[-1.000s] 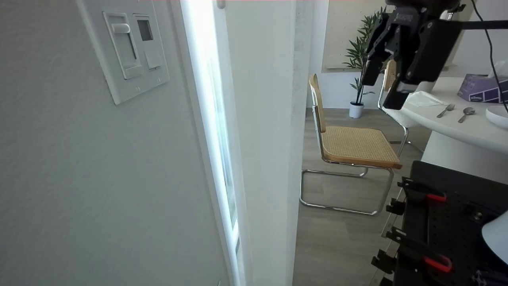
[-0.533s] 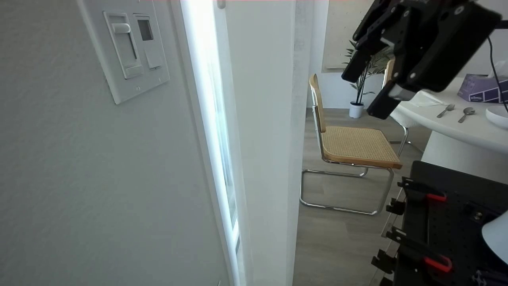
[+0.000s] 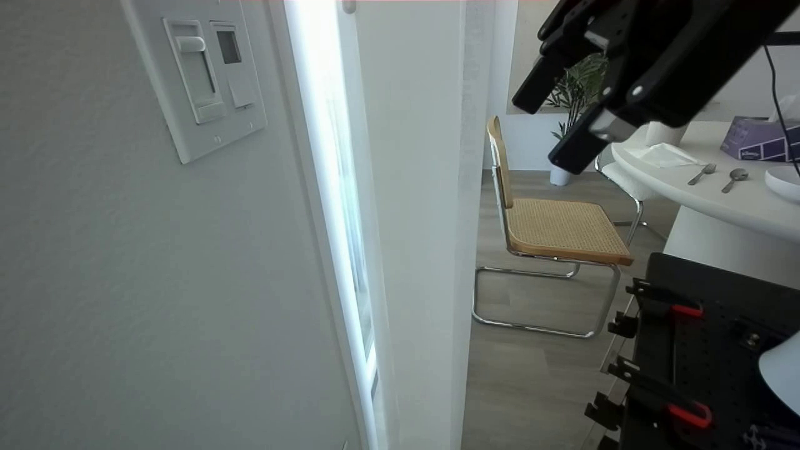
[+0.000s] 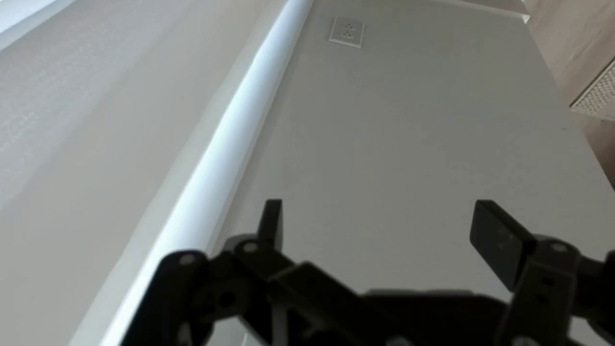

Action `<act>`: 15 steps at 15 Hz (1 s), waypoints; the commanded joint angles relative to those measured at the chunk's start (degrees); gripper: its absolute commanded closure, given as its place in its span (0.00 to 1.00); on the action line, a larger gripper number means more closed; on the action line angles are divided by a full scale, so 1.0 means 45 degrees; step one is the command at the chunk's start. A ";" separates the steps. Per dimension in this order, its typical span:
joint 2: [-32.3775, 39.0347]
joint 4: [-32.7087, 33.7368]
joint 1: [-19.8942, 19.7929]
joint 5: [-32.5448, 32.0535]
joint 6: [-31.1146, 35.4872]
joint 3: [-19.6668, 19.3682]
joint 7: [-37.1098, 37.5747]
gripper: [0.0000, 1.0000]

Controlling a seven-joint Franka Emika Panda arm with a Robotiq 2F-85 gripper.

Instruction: Turn on the light switch

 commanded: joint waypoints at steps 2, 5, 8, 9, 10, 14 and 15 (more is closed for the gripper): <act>0.0363 0.0032 -0.0020 -0.0215 0.1088 0.0114 0.0367 0.00; 0.0472 0.0017 -0.0140 -0.0370 0.1935 0.0205 0.0462 0.00; 0.0587 0.0017 -0.0249 -0.0476 0.2641 0.0312 0.0546 0.00; 0.0625 0.0016 -0.0315 -0.0505 0.2934 0.0373 0.0623 0.00; 0.0663 0.0016 -0.0376 -0.0541 0.3188 0.0427 0.0746 0.00; 0.0590 0.0021 -0.0074 -0.0429 0.3160 0.0185 0.0693 0.00; 0.0626 0.0021 -0.0079 -0.0419 0.3163 0.0194 0.0772 0.00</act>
